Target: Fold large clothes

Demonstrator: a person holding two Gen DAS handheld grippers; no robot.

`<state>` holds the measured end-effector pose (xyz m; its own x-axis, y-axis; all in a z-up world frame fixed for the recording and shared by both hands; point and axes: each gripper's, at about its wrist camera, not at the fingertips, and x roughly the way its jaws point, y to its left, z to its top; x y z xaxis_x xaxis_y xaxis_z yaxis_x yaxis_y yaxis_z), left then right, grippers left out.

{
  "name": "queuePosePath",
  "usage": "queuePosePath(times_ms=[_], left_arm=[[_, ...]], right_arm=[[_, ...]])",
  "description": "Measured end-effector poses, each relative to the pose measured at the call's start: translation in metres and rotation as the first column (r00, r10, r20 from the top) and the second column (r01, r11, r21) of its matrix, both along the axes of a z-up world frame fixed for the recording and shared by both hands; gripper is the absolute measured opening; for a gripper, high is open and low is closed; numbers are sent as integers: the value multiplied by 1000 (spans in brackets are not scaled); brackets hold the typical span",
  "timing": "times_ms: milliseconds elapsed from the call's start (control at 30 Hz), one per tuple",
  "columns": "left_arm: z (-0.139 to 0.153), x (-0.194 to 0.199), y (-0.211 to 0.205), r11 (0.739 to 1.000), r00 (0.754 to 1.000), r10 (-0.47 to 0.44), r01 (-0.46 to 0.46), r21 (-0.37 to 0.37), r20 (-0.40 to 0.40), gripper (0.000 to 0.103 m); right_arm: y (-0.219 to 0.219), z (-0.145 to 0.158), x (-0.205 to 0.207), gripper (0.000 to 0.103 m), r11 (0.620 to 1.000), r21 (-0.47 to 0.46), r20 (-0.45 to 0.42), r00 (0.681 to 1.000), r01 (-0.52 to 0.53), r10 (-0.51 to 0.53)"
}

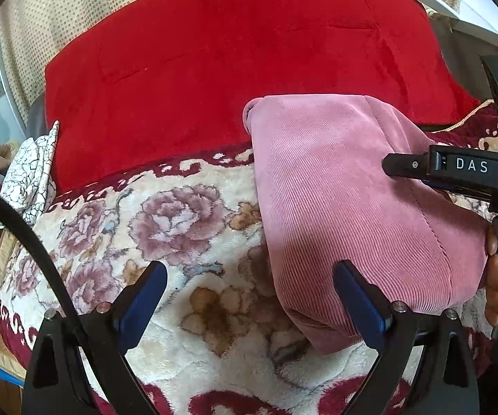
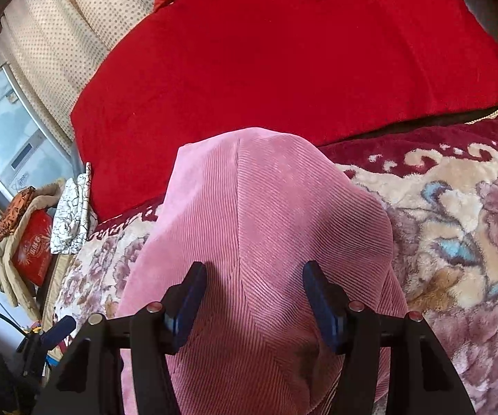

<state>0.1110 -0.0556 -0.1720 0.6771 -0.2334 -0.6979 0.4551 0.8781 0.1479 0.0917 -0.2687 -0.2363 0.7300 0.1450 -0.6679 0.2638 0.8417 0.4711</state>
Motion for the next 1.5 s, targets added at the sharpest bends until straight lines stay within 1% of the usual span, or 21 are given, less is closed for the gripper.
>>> queuePosePath(times_ms=[133,367,1067,1267,1367,1500], left_arm=[[-1,1,2,1000,1000,3,-3,-12,-9,98],[-3,2,4,999,1000,1,-2,-32,-15,98],[-5,2,7,999,1000,-1,0,-53,-9,98],[-3,3,5,999,1000,-5,5,-34,-11,98],[3,2,5,1000,1000,-12,12,-19,-11,98],[16,0,5,1000,999,-16,15,13,31,98]], right_arm=[[3,1,0,62,1000,-22,-5,1000,4,-4],[13,5,1,62,994,-113,-19,1000,7,-9],[22,6,4,62,985,-174,-28,1000,10,-15],[24,6,5,62,981,-191,-31,999,12,-18],[25,6,4,62,982,-191,-31,999,13,-19],[26,6,5,62,981,-194,-32,999,14,-21]])
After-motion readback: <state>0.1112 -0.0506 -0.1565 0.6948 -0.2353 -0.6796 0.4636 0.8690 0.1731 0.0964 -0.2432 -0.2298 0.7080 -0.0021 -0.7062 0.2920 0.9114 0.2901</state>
